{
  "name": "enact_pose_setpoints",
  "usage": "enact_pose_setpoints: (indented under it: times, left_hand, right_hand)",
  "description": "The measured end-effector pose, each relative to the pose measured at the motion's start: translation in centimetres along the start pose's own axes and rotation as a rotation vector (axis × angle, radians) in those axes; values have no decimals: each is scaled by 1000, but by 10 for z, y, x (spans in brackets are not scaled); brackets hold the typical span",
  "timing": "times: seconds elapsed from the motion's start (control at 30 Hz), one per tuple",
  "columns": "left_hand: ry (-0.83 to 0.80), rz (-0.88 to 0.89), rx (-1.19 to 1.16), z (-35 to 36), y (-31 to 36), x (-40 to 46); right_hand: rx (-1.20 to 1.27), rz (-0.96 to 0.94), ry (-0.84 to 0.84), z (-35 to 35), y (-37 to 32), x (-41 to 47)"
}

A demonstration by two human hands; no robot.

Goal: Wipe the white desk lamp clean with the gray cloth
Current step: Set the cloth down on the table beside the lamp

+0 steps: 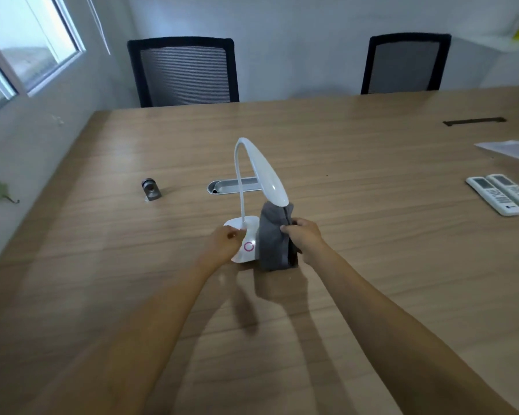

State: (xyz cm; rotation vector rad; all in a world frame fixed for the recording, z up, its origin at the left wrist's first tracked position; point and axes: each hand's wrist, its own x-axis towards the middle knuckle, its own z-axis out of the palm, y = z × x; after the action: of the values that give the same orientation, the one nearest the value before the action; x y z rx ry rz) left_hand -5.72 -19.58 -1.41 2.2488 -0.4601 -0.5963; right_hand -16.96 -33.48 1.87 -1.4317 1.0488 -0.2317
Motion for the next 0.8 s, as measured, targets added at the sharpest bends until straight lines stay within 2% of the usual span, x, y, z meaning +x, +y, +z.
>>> enact_pose_setpoints:
  times: [0.07,0.1,0.17,0.37,0.6,0.8]
  left_hand:
    - [-94,-155,-395,-5,8,-5]
    - [-129,-191,-503,-9,12,-9]
    - [-163,-205,-574,-17,12,-16]
    - [-58,-241,-584,-55,-20,-34]
    - [130,-371,-536,-113,-95,-68]
    - [326,-504,-383,-136,-148,-103]
  right_hand:
    - [56,22,-68,11,1,-7]
    - [63,33,-96,17,2,-10]
    - [76,54,-152,29,3,-15]
    - [88,70,-369,79,5,-31]
    - [-118,181,-566,159,15,-60]
    - [-301,193,-575,213,39,-86]
